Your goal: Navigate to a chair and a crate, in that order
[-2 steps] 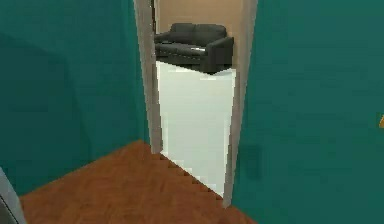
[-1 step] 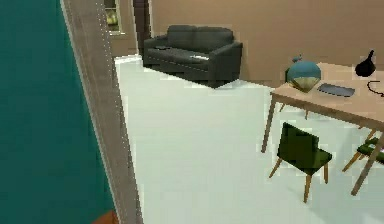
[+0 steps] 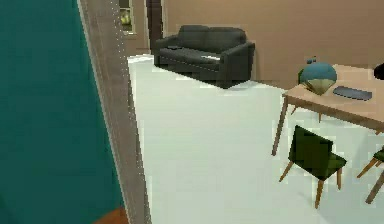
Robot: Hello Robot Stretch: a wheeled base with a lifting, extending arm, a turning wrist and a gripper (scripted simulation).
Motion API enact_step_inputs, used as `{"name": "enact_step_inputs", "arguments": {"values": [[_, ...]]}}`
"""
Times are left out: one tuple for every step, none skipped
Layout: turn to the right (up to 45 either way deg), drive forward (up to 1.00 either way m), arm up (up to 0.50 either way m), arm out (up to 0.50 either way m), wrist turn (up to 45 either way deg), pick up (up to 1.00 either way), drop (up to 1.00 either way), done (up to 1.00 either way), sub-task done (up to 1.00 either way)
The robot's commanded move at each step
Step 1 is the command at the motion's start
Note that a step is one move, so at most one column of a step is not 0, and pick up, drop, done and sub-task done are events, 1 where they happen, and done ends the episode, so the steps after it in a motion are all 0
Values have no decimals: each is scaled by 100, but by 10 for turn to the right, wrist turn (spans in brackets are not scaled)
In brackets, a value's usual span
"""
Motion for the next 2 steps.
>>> {"name": "enact_step_inputs", "arguments": {"values": [[0,40,0,0,0,0,0,0,0],[120,0,0,0,0,0,0,0,0]]}}
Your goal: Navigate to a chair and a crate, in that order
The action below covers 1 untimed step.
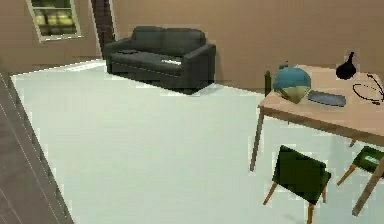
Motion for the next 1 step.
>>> {"name": "enact_step_inputs", "arguments": {"values": [[0,55,0,0,0,0,0,0,0]]}}
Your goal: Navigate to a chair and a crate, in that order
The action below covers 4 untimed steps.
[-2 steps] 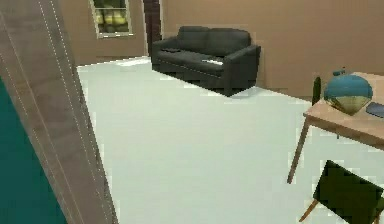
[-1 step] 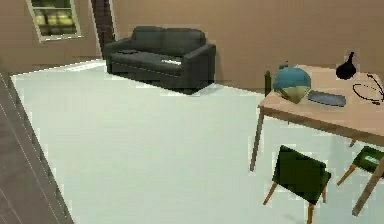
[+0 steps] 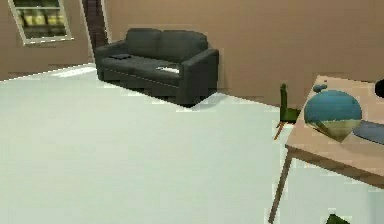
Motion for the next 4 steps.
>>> {"name": "enact_step_inputs", "arguments": {"values": [[-390,0,0,0,0,0,0,0,0],[0,100,0,0,0,0,0,0,0],[0,100,0,0,0,0,0,0,0],[-30,0,0,0,0,0,0,0,0]]}}
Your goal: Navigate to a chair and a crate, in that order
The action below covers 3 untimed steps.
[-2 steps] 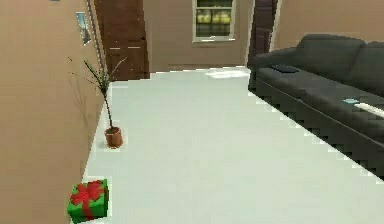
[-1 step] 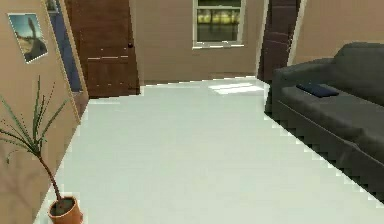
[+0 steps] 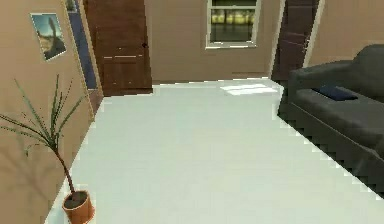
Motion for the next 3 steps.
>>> {"name": "enact_step_inputs", "arguments": {"values": [[0,100,0,0,0,0,0,0,0],[-60,0,0,0,0,0,0,0,0],[-30,0,0,0,0,0,0,0,0]]}}
